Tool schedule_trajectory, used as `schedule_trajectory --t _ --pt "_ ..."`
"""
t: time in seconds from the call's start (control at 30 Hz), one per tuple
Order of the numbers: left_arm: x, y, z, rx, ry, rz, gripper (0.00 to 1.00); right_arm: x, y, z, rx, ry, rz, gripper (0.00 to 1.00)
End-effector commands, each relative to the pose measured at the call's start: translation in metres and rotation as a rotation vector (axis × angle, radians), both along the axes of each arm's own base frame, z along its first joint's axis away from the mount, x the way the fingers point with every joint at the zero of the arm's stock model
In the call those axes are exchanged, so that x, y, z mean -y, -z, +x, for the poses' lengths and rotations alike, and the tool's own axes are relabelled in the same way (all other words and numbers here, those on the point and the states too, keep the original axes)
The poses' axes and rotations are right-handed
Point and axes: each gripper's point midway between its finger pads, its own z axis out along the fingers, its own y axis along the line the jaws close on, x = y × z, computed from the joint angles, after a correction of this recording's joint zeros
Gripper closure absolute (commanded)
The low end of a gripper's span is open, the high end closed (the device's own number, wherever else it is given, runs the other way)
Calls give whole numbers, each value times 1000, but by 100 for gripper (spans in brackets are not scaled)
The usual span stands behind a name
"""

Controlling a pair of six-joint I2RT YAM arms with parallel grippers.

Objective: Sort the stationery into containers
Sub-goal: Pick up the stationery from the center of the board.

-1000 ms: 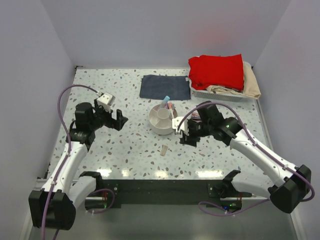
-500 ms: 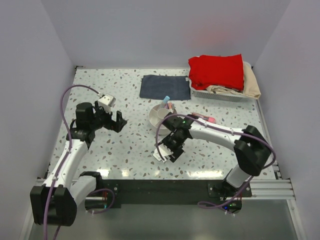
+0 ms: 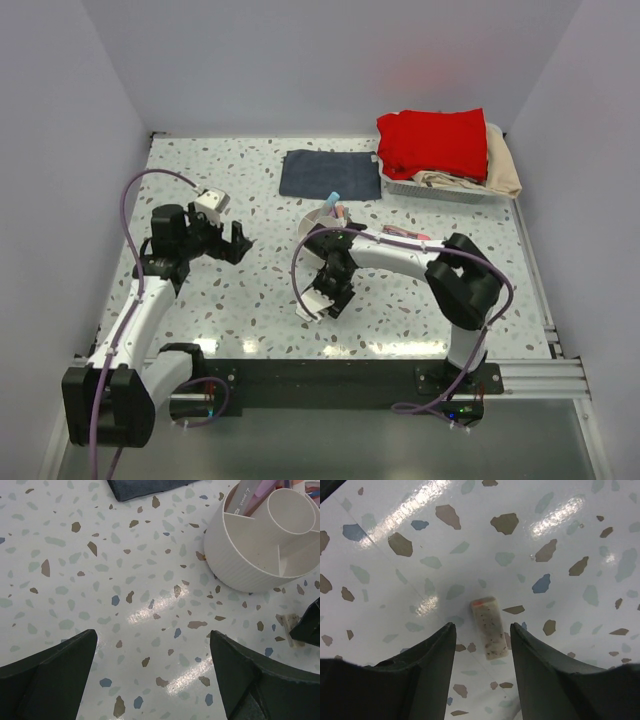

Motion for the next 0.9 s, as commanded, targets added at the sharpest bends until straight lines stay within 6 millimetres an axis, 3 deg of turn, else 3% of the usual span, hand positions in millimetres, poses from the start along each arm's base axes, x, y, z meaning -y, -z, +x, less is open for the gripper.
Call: schedule_trajectory --t 0.0,0.2,0.23,0.37,0.43,0.53,0.7,0.8,0.87 --pt "-2 -6 5 23 -13 -22 0 0 2 10 47 -27 -39 51" --pt "-1 -6 7 22 -14 -30 0 1 16 19 81 -3 -60 60" --pt "-1 -6 7 23 -13 -32 0 1 17 20 94 2 -60 64" --pt "1 -5 6 17 -9 -42 0 -1 16 20 95 34 -60 95" --pt "2 -7 6 24 -3 -44 0 -4 5 19 84 62 -46 100" --pt "4 -9 7 36 11 -49 0 -16 -37 19 89 137 52 100" --pt "5 -9 8 39 16 -56 0 -40 -130 25 97 331 263 100" --pt "7 -8 8 38 20 -69 0 -46 -160 34 114 438 341 100" --pt "9 -7 10 35 22 -82 0 -45 -165 44 153 484 347 100"
